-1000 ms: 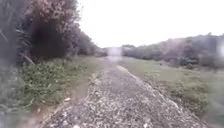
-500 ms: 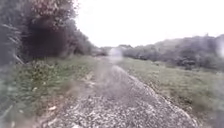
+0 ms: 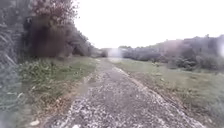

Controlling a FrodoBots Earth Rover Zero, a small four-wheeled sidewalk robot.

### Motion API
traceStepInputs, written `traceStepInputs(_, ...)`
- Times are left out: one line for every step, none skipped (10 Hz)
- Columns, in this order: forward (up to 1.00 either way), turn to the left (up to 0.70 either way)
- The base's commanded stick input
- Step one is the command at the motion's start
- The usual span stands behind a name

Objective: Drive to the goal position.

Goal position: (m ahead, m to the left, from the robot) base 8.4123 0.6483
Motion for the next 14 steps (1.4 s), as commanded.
traceStepInputs(0.7, 0.0)
traceStepInputs(0.7, 0.0)
traceStepInputs(0.7, 0.0)
traceStepInputs(0.7, 0.0)
traceStepInputs(0.7, 0.0)
traceStepInputs(0.7, 0.0)
traceStepInputs(0.7, 0.0)
traceStepInputs(0.7, 0.0)
traceStepInputs(0.7, 0.0)
traceStepInputs(0.7, 0.0)
traceStepInputs(0.7, 0.0)
traceStepInputs(0.7, 0.0)
traceStepInputs(0.7, 0.0)
traceStepInputs(0.7, 0.0)
